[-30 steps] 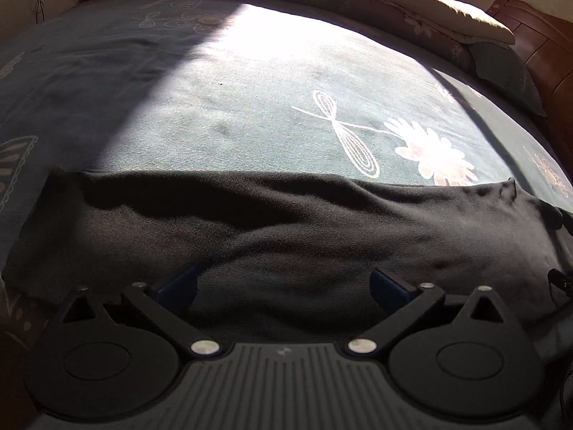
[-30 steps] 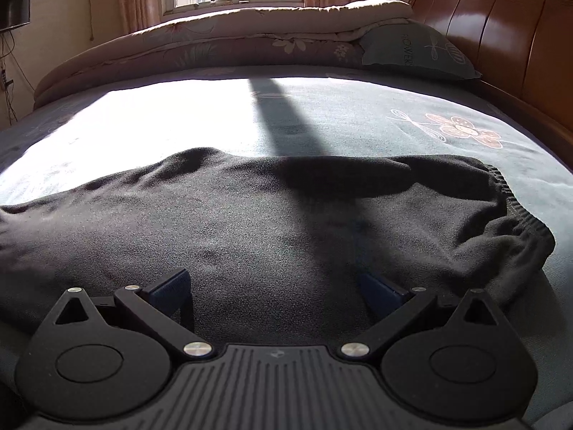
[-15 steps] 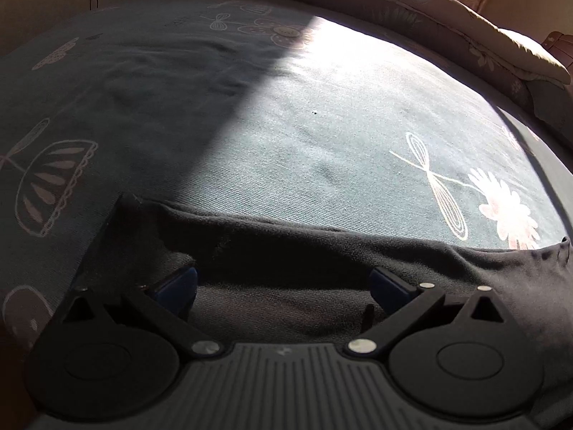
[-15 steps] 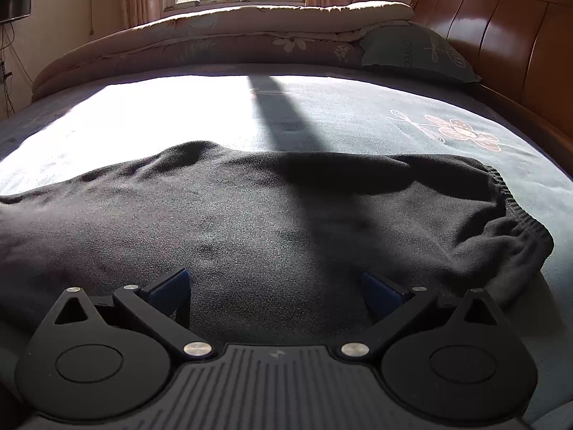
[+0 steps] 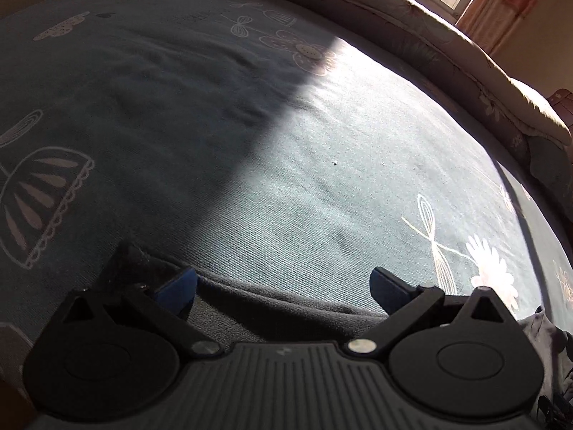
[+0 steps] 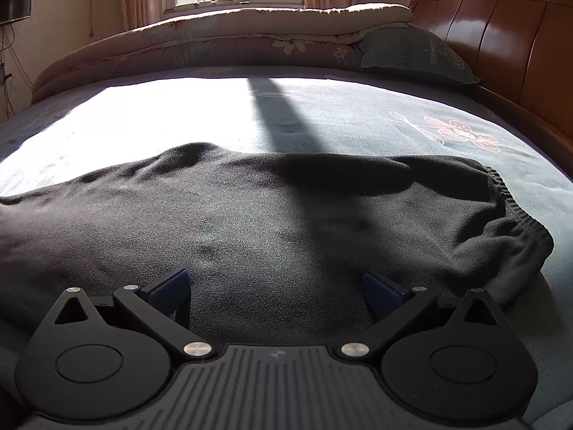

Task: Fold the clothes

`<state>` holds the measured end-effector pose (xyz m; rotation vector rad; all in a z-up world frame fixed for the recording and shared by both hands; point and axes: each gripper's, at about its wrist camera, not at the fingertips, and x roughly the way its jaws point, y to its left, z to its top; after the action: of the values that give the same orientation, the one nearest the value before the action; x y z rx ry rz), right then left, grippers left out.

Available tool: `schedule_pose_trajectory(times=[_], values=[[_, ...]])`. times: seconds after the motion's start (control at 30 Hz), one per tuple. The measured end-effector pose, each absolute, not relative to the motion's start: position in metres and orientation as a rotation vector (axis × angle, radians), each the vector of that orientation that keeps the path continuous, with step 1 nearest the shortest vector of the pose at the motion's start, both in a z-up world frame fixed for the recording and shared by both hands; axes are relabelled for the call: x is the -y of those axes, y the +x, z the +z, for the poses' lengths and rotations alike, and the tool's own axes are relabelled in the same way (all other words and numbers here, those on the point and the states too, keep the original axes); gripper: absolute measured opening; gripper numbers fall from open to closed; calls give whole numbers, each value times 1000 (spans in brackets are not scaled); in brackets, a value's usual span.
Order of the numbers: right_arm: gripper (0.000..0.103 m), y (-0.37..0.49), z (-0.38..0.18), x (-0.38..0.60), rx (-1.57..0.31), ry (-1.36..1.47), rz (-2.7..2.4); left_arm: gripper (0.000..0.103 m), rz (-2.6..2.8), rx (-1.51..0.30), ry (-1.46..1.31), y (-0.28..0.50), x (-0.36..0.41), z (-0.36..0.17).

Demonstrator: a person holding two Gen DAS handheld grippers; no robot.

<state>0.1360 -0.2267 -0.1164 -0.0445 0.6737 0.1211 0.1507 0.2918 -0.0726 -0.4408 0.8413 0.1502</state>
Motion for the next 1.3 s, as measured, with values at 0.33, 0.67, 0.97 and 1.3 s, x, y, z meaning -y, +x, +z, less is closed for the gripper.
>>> schedule_pose_trajectory(times=[0.33,0.67,0.97,1.3], values=[[103,136,-116,227,-675,-45,120,102,47,-891,-537,121,-286,-84],[103,136,-116,226,-676,-47,119,102,69,-877,-536,112,-266,-78],[103,136,-117,226,-673,-49,120,102,-85,-937,-431,125,-195,-96],[103,135,-117,226,-673,-52,120,102,-74,-860,-276,102,-163,-89]])
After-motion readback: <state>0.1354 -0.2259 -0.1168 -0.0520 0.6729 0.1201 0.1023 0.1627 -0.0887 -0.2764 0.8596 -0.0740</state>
